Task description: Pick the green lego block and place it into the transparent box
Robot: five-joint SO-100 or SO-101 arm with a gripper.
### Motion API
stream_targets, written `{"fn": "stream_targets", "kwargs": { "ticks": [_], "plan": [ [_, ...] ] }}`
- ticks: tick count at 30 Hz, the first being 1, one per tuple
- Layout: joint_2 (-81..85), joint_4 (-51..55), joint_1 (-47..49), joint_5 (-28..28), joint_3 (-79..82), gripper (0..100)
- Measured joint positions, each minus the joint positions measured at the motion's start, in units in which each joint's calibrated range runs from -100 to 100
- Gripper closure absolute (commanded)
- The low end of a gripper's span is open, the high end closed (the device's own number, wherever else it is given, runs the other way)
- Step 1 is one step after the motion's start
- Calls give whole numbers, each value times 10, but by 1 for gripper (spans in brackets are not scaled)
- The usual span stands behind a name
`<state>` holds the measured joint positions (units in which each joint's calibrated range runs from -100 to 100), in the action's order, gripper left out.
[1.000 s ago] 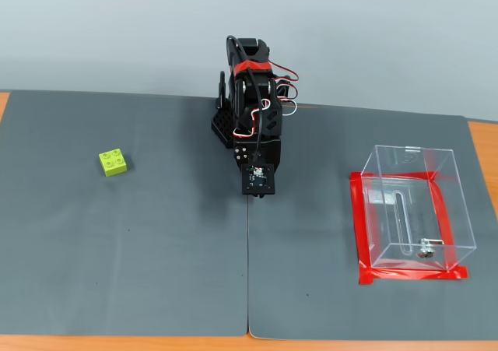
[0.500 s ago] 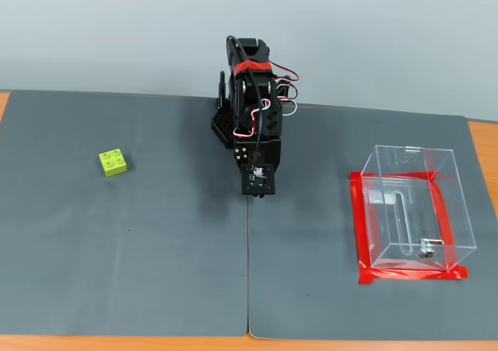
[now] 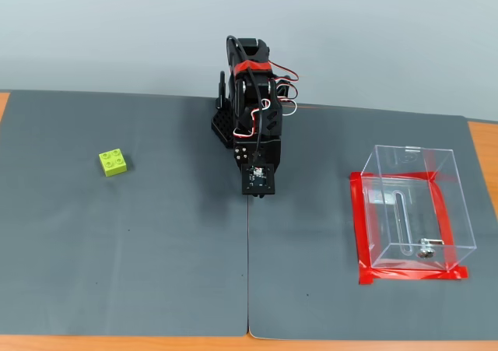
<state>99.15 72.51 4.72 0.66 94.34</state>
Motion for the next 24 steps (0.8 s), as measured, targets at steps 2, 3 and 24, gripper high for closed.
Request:
{"fn": "stream_targets", "kwargs": {
  "ticks": [2,3,24],
  "plan": [
    [0,0,0,0,0,98],
    [0,0,0,0,0,98],
    [-104,-9,0,0,-58,98]
  ]
}}
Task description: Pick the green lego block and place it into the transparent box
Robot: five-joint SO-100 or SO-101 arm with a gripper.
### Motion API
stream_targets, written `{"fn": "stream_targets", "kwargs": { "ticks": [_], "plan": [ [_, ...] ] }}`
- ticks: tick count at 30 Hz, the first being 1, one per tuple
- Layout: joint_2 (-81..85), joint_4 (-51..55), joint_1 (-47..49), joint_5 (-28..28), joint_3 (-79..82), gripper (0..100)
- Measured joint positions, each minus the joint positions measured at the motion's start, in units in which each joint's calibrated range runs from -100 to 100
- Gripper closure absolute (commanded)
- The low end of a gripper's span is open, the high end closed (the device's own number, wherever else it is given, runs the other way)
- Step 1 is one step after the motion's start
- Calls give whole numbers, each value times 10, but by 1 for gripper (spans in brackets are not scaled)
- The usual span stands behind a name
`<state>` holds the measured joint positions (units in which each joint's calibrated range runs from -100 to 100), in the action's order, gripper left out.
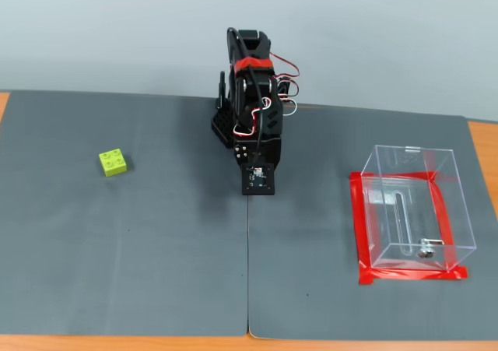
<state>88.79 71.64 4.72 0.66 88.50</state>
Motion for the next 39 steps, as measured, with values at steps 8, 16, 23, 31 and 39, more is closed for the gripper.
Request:
{"fn": "stream_targets", "kwargs": {
  "ticks": [8,16,23,31,39],
  "plan": [
    [-155,-105,-45,0,-73,98],
    [-296,-169,-154,0,-176,98],
    [-382,-169,-256,0,-269,98],
    [-428,-169,-353,0,-356,98],
    [-431,-169,-472,0,-367,98]
  ]
}}
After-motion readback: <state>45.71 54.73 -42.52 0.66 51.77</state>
